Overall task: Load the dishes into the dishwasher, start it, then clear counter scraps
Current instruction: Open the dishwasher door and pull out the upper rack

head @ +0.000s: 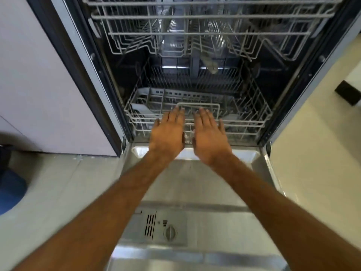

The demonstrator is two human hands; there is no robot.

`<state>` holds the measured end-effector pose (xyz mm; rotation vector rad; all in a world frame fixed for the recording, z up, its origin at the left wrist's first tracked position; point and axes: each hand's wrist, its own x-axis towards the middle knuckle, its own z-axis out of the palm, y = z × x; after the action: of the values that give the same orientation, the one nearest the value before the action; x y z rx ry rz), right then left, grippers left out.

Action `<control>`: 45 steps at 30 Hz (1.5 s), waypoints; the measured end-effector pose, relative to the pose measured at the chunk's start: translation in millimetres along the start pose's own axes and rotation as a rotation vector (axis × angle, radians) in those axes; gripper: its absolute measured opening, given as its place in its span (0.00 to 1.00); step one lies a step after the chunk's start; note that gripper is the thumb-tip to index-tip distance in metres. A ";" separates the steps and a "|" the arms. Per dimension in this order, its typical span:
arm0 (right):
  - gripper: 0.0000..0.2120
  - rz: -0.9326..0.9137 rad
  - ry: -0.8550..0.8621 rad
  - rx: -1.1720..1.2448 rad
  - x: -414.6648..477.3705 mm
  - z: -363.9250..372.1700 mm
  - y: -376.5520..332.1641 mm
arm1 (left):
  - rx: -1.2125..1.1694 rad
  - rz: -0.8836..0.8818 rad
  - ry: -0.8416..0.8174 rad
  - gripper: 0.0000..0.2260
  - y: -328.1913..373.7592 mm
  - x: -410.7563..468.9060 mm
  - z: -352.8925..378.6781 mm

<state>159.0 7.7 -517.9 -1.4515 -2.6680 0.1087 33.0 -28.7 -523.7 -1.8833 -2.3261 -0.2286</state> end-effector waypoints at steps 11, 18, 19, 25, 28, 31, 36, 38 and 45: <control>0.33 0.123 0.110 0.224 60.7 38.0 87.1 | 0.087 0.062 -0.138 0.33 -41.1 44.8 57.7; 0.17 0.068 0.221 0.150 43.2 54.5 91.4 | -0.003 0.080 -0.004 0.26 -42.2 24.3 66.0; 0.17 0.062 0.226 0.106 37.2 56.4 90.5 | -0.004 0.079 0.015 0.25 -42.8 19.1 68.3; 0.18 0.073 0.161 0.049 14.1 54.8 84.2 | -0.051 0.077 0.001 0.16 -43.4 -1.5 60.1; 0.18 0.073 0.107 0.058 6.2 45.7 81.0 | -0.016 0.064 -0.027 0.14 -38.4 -12.4 47.3; 0.17 0.062 0.009 0.116 -3.2 34.5 78.1 | 0.043 0.036 -0.070 0.13 -32.5 -22.5 35.9; 0.17 0.015 -0.126 0.138 -25.9 19.2 73.7 | 0.151 0.047 -0.158 0.14 -25.7 -37.8 19.7; 0.17 -0.004 -0.165 0.139 -33.3 16.1 76.1 | 0.153 0.060 -0.182 0.12 -22.0 -42.8 14.6; 0.19 -0.035 -0.414 0.038 -43.3 -7.0 69.6 | -0.008 0.116 -0.349 0.11 -31.6 -50.6 -6.0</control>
<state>241.2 9.2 -521.1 -1.5095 -2.9852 0.5074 12.6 -84.9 -529.1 -2.2061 -2.4095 0.1135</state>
